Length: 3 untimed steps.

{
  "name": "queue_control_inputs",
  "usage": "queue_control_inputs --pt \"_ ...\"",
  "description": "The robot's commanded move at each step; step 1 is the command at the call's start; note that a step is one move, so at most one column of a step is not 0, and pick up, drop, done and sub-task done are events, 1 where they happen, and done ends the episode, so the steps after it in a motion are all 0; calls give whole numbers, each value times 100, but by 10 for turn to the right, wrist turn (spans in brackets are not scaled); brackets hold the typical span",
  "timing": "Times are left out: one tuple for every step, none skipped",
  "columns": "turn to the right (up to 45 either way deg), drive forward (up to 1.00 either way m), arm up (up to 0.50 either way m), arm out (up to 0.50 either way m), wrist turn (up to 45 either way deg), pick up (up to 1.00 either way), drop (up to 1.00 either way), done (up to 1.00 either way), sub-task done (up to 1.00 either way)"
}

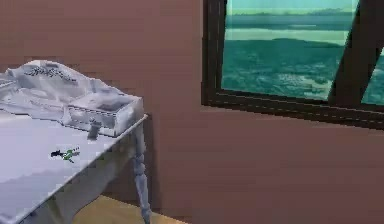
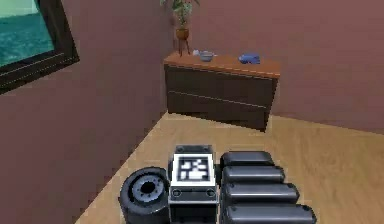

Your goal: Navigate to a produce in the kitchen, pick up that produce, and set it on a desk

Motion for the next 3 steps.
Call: queue_control_inputs --pt "-450 0 0 0 0 0 0 0 0" --pt "-210 0 0 0 0 0 0 0 0" --pt "0 5 0 0 0 0 0 0 0"
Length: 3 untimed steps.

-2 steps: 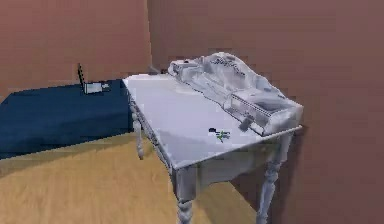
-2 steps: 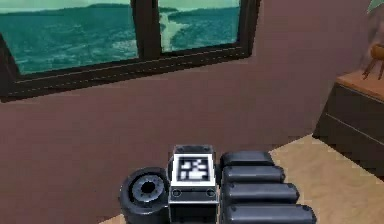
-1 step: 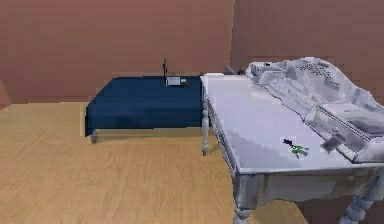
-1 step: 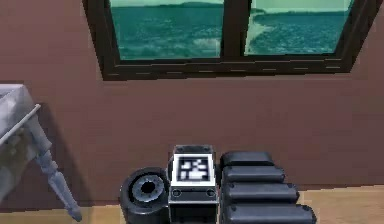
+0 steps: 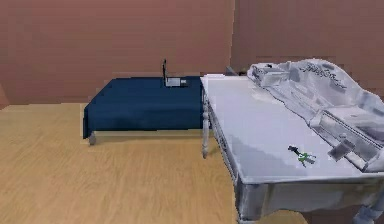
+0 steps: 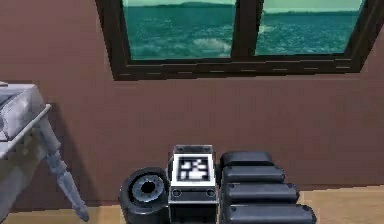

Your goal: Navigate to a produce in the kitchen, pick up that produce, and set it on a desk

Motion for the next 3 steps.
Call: queue_control_inputs --pt "-240 0 0 0 0 0 0 0 0" --pt "0 25 0 0 0 0 0 0 0" --pt "450 0 0 0 0 0 0 0 0"
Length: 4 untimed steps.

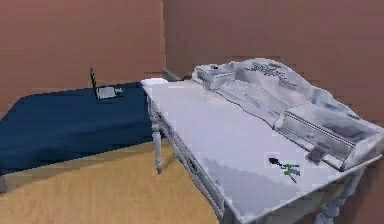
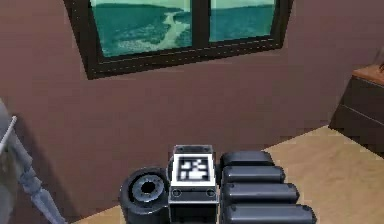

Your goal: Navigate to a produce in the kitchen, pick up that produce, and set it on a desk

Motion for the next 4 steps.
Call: queue_control_inputs --pt "360 0 0 0 0 0 0 0 0" --pt "-450 0 0 0 0 0 0 0 0" --pt "-330 0 0 0 0 0 0 0 0" --pt "450 0 0 0 0 0 0 0 0"
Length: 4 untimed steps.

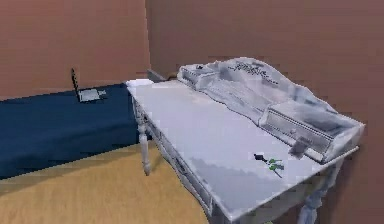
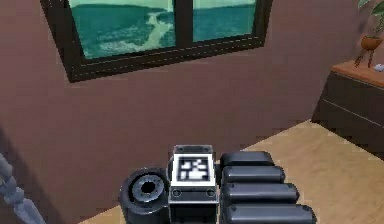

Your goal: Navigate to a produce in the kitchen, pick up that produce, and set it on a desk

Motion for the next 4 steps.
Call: queue_control_inputs --pt "270 0 0 0 0 0 0 0 0" --pt "-450 0 0 0 0 0 0 0 0" --pt "-210 0 0 0 0 0 0 0 0" --pt "450 0 0 0 0 0 0 0 0"
